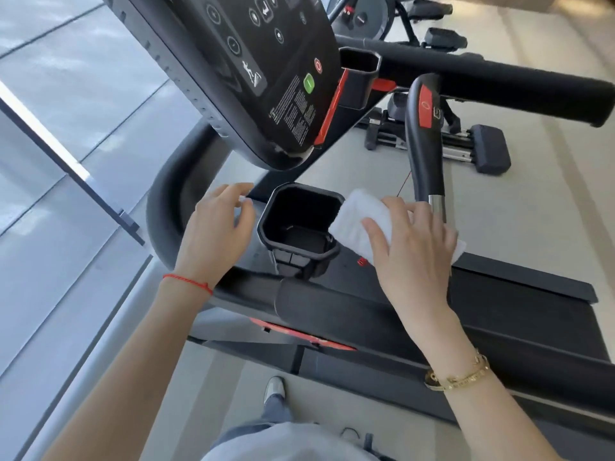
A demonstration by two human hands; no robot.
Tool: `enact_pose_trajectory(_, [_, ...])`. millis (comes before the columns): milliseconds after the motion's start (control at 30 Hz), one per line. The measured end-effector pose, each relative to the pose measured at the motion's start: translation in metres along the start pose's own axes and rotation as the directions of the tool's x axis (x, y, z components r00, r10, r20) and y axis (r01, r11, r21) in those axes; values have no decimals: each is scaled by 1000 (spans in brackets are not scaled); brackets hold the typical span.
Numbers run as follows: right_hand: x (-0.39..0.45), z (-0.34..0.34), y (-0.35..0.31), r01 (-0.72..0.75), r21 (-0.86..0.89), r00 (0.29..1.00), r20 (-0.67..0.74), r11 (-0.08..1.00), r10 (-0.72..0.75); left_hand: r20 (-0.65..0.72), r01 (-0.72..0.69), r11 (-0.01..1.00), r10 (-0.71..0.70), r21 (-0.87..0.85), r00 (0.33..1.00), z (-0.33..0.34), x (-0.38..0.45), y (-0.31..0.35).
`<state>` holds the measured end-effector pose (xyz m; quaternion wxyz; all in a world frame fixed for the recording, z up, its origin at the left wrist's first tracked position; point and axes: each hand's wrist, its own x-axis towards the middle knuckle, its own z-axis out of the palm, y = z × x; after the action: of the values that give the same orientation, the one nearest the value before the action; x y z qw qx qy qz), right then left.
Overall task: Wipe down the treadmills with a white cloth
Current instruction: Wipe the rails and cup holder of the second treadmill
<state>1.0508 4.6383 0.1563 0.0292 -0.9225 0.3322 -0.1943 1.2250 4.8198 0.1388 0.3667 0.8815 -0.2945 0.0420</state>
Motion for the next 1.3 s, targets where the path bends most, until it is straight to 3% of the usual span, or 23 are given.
enact_pose_trajectory(133, [11, 7, -16, -130, -9, 988, 86, 991, 131, 128, 1, 997, 9, -79, 992, 5, 17, -12])
enact_pose_trajectory(200, [18, 10, -18, -224, 92, 958, 206, 970, 202, 182, -14, 994, 34, -112, 983, 9, 21, -15])
enact_pose_trajectory(267, [22, 11, -14, -368, 258, 892, 369, 893, 261, 199, -46, 988, 75, -149, 977, 11, 21, -17])
enact_pose_trajectory(333, [20, 11, -9, -531, 408, 801, 526, 742, 285, 189, -69, 983, 101, -167, 977, 11, 20, -19])
enact_pose_trajectory(400, [13, 13, -5, -630, 468, 730, 629, 620, 267, 235, -50, 980, 96, -192, 967, 13, 20, -21])
enact_pose_trajectory(533, [4, 16, -5, -652, 499, 705, 677, 571, 213, 270, -18, 969, 87, -245, 959, 15, 20, -23])
enact_pose_trajectory(733, [22, 27, -33, -545, 388, 733, 651, 743, 198, 280, 14, 957, 71, -290, 957, 13, 20, -19])
enact_pose_trajectory(833, [50, 28, -38, -376, 338, 795, 596, 862, 113, 280, 15, 960, 67, -280, 958, 12, 21, -18])
enact_pose_trajectory(933, [60, 27, -34, -118, 268, 834, 550, 956, -51, 262, 9, 965, 62, -261, 963, 12, 20, -17])
enact_pose_trajectory(1100, [47, 25, -25, 53, 285, 841, 504, 957, -196, 246, -2, 968, 66, -250, 967, 11, 18, -14])
enact_pose_trajectory(1300, [87, 40, -44, 288, 316, 774, 479, 904, -414, 241, -19, 976, 73, -217, 968, 10, 18, -13])
